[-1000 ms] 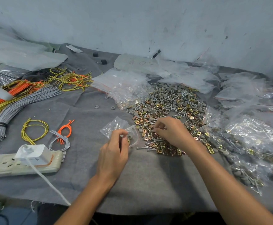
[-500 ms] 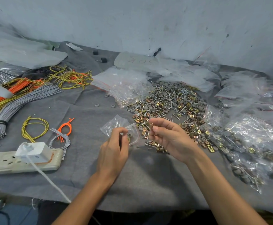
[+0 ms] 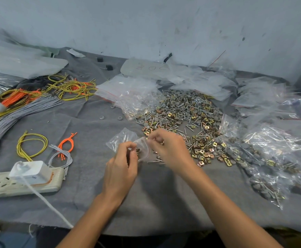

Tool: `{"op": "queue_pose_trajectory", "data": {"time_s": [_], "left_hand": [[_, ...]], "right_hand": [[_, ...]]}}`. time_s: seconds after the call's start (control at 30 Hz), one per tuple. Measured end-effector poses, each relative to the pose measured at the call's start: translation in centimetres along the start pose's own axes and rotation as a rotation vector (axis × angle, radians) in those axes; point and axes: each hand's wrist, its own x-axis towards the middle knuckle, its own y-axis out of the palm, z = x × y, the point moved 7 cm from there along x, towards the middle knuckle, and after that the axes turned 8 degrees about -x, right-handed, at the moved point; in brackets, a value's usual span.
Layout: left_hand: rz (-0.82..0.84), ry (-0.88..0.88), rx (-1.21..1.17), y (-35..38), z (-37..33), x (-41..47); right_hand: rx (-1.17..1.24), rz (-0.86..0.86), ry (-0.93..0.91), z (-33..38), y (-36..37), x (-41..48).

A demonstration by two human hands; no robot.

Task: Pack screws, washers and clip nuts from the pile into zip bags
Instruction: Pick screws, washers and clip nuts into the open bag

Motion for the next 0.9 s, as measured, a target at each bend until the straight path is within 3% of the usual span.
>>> {"op": "queue_pose_trajectory", "data": {"time_s": [0.13, 0.33, 0.7, 0.9], "left_hand": [[0.006, 0.012, 0.014, 0.0, 0.0, 0.0], [0.013, -0.015, 0.021, 0.0, 0.2, 0.0], [0.014, -0.025, 0.017, 0.0, 0.0, 0.0], [0.013, -0.017, 0.014, 0.0, 0.0, 0.0]], "right_hand": [[-0.255, 0.03, 0.07, -4.3, -4.1, 2.3], [-0.486, 0.31, 0.066, -8.0, -3.6, 3.0], [-0.508, 0.308, 0.001, -8.1, -2.6, 2.9], [-0.336, 0.202, 0.076, -8.0, -4.4, 1.7]]}}
